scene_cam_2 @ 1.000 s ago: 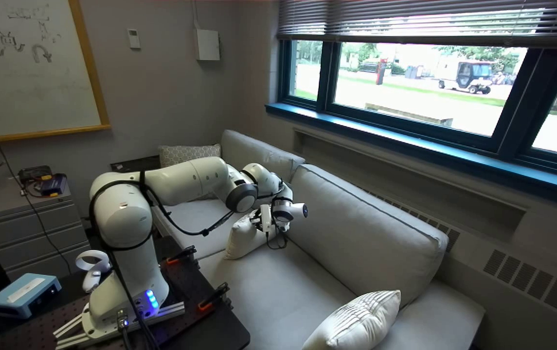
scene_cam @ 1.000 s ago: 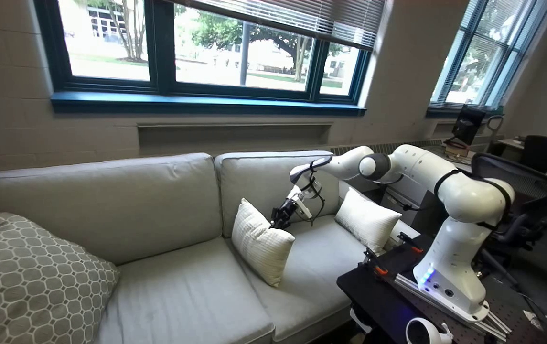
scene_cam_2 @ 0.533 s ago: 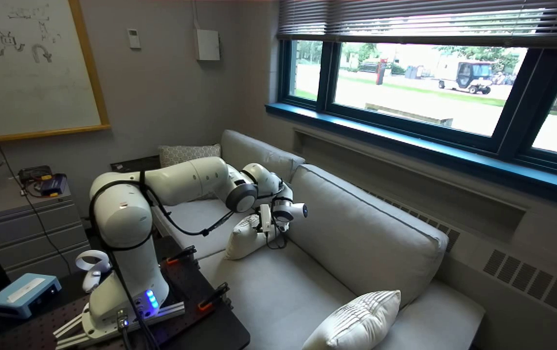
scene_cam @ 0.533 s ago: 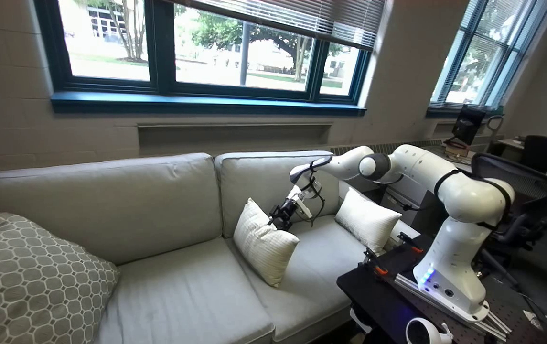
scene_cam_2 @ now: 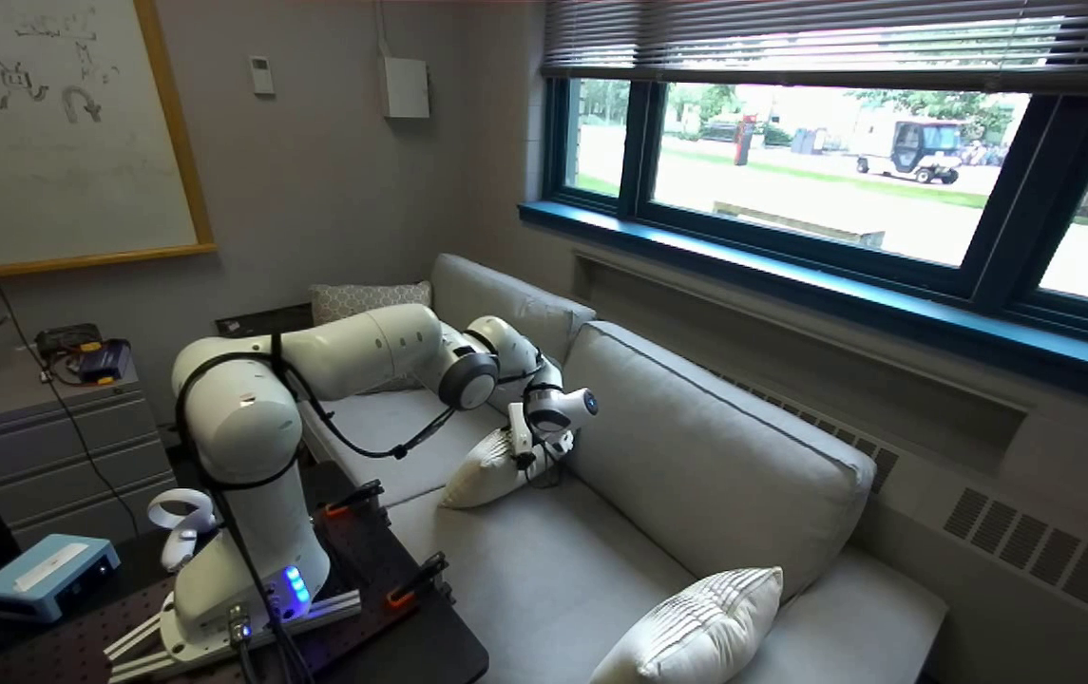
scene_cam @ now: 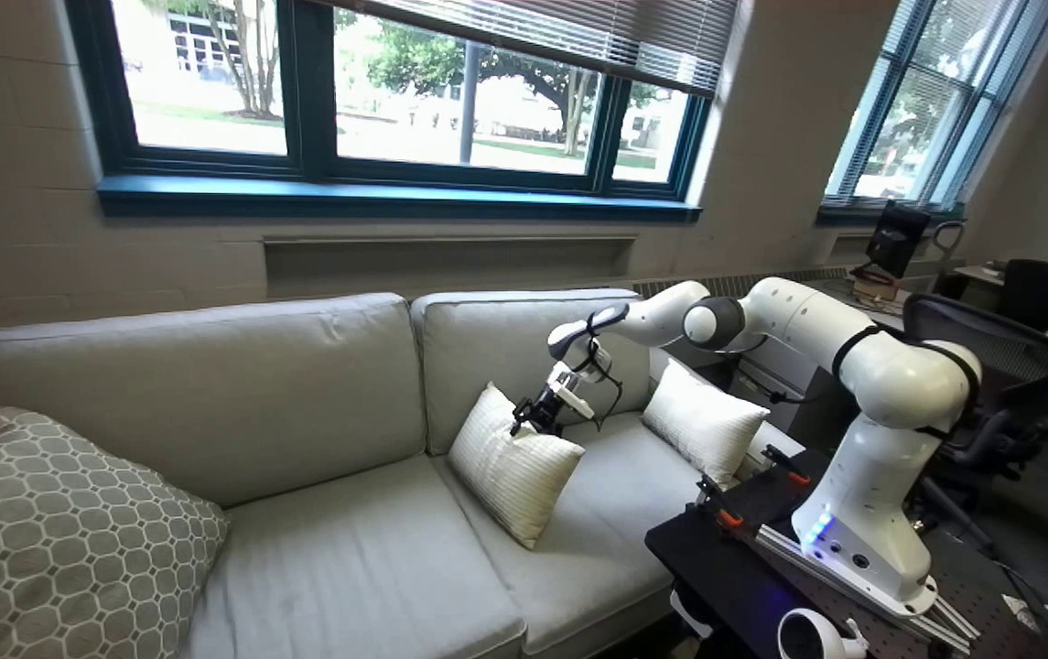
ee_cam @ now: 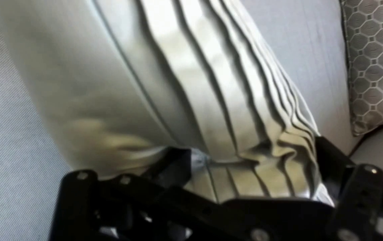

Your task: Put the right and left pillow against the arm rest upright one at a time

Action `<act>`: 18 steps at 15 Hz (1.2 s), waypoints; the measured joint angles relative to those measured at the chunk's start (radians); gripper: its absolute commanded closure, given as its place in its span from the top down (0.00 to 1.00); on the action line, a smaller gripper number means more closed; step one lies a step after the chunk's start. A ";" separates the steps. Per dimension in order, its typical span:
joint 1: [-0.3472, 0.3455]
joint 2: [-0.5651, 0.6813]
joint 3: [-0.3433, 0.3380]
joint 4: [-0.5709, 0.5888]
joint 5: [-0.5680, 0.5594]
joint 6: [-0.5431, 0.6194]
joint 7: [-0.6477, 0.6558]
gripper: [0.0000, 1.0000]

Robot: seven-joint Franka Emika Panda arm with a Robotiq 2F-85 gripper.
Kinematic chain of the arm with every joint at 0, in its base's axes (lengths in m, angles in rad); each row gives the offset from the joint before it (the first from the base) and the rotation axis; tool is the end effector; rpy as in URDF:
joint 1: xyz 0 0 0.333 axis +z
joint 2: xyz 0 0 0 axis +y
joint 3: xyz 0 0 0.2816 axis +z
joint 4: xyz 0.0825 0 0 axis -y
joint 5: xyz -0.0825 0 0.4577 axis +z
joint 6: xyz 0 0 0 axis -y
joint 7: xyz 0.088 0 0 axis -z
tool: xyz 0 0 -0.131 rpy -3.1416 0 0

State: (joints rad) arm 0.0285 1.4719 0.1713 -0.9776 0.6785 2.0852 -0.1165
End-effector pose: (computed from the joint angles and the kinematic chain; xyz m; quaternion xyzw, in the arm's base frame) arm 0.6858 0.1594 -0.1491 -0.9155 0.1244 0.1757 0.3399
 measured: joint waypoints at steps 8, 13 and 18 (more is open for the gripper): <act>0.033 0.000 -0.011 -0.006 -0.135 0.097 0.164 0.28; 0.030 -0.004 0.017 0.019 -0.138 0.108 0.225 0.06; -0.016 -0.007 0.060 0.034 -0.112 0.211 0.216 0.09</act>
State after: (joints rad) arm 0.0124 1.4645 0.2317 -0.9437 0.5663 2.2959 0.0998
